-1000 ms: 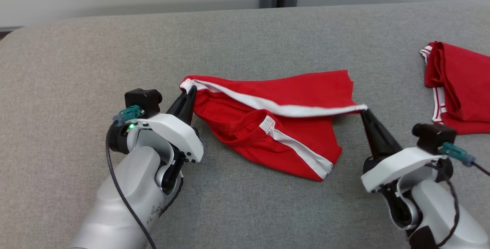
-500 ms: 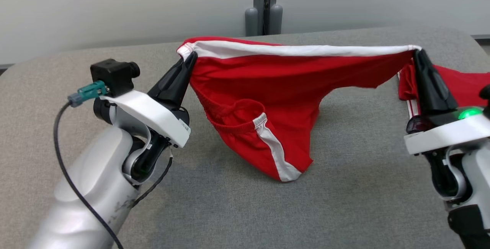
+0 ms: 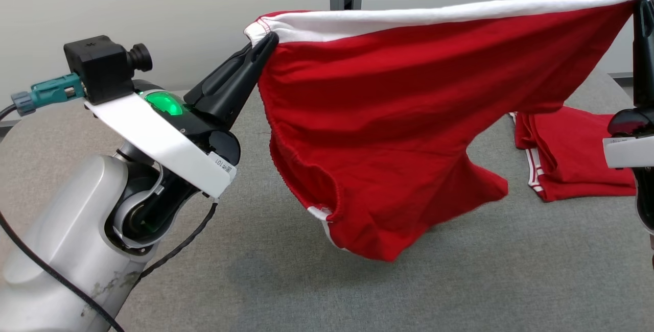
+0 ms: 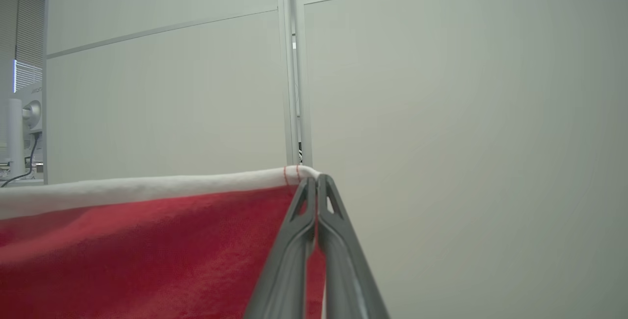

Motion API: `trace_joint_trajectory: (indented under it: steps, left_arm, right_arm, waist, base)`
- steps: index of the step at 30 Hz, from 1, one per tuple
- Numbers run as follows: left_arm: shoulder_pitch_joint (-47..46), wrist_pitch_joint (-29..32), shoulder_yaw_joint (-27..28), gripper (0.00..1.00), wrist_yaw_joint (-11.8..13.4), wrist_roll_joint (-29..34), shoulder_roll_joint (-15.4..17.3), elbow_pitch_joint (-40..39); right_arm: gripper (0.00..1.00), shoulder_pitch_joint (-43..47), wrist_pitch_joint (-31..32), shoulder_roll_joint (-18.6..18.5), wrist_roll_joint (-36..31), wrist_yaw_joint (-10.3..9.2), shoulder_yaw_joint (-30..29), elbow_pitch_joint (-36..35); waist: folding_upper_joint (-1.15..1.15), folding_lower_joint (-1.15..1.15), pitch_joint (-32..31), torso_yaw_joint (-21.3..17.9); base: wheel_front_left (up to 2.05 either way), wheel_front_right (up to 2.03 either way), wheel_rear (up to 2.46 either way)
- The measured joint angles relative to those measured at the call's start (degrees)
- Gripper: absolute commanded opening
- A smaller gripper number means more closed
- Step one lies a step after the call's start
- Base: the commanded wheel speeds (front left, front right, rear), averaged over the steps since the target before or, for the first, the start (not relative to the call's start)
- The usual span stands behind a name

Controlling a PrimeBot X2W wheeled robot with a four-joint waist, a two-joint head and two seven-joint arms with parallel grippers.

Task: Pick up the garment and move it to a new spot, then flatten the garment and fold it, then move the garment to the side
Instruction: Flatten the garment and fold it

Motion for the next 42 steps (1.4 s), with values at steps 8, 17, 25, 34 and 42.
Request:
trace_joint_trajectory:
  steps: [8, 17, 25, 34, 42]
  left_arm:
    - [-11.34, -0.05, -4.42, 0.00, 0.00, 5.41, -1.15, 6.58]
    - [-40.01, -14.26, -16.91, 0.00, -0.05, 17.84, -0.94, 23.93]
    - [-59.69, -19.25, -23.92, 0.00, -0.07, 27.63, 0.36, 33.14]
    - [-55.62, -19.44, -23.53, 0.00, -0.07, 32.67, 3.22, 21.76]
    - [-41.34, -19.48, -22.29, 0.00, -0.07, 32.64, 6.37, 9.34]
  right_arm:
    - [0.00, -10.60, 0.01, -0.26, 0.03, 0.00, 5.99, 8.26]
    - [0.00, -39.77, 0.01, 3.50, 0.53, 0.00, 12.24, 23.21]
    - [0.00, -54.76, 0.00, 5.79, -3.70, 0.00, 7.13, 24.98]
    - [0.00, -50.94, -0.07, 4.55, -3.76, 0.00, 11.73, 20.69]
    - [0.00, -37.00, -0.07, -0.92, -1.57, 0.00, 10.34, 12.83]
  waist:
    - [0.00, 0.00, 3.70, -0.34]
    - [0.00, 0.00, 14.75, -1.41]
    - [0.00, 0.00, 26.53, -2.71]
    - [0.00, 0.01, 39.55, -3.40]
    - [0.00, 0.01, 38.87, -2.26]
  base:
    - [0.00, 0.00, 0.00]
    - [0.00, 0.00, 0.00]
    - [0.00, 0.00, 0.00]
    - [0.00, 0.00, 0.00]
    - [0.00, 0.00, 0.00]
